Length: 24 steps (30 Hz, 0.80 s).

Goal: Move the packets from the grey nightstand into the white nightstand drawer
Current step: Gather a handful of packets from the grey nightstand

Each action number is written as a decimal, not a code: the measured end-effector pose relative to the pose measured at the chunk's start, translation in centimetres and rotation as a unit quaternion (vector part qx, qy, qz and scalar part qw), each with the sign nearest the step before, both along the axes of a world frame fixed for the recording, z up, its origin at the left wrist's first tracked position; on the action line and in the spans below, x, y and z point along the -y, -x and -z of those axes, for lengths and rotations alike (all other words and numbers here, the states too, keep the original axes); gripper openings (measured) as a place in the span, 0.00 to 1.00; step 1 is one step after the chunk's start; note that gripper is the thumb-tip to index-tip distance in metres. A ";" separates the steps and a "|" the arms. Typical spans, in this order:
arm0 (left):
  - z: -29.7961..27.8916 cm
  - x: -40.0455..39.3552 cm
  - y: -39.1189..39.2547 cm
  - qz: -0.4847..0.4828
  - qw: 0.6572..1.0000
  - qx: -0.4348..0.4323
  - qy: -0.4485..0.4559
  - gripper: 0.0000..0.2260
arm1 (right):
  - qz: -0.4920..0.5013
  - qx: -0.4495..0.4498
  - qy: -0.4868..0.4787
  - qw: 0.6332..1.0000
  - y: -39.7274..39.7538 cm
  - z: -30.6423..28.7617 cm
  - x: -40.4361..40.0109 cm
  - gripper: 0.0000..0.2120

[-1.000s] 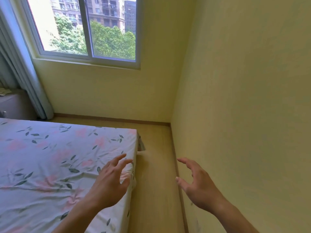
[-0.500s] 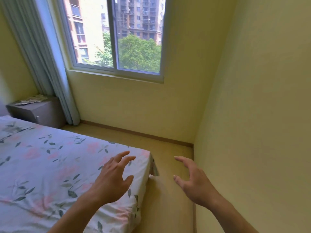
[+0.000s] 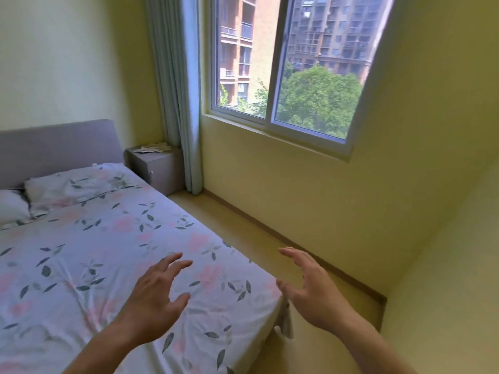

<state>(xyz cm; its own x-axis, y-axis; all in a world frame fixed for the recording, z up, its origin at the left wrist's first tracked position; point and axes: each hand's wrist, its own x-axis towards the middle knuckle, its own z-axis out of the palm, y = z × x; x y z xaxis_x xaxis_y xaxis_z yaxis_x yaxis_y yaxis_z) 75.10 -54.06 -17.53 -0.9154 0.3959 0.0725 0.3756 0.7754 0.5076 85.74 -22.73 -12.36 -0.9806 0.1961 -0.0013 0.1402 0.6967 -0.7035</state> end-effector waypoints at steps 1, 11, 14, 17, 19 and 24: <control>0.3 -1.1 1.4 -0.009 1.000 0.001 -0.005 0.27 | -0.006 -0.002 0.001 1.000 1.7 0.1 -1.4 0.29; -0.1 -19.2 19.2 0.021 0.999 -0.019 -0.014 0.28 | 0.019 0.003 0.010 1.000 16.6 0.9 -17.5 0.30; -1.3 -26.2 23.0 0.048 0.998 -0.024 -0.012 0.28 | 0.041 0.000 0.023 0.999 19.1 1.0 -23.0 0.30; -1.5 -33.9 26.5 0.082 0.996 -0.026 -0.014 0.28 | 0.055 -0.006 0.035 0.998 21.9 1.7 -29.6 0.29; -1.5 -37.4 28.1 0.092 0.995 -0.028 -0.013 0.28 | 0.061 -0.012 0.034 0.997 23.8 2.0 -32.9 0.29; -0.5 -48.3 33.3 0.064 0.997 -0.028 -0.019 0.28 | 0.036 -0.013 0.040 0.998 30.3 3.1 -44.1 0.29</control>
<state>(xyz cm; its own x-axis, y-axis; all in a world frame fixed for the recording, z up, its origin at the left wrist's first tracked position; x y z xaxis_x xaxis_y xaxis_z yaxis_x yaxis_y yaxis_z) 41.83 -5.71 -17.02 -0.8519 0.5048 0.1392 0.4984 0.6999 0.5116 55.42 21.33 -15.43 -0.9637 0.2668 0.0063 0.1686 0.6269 -0.7607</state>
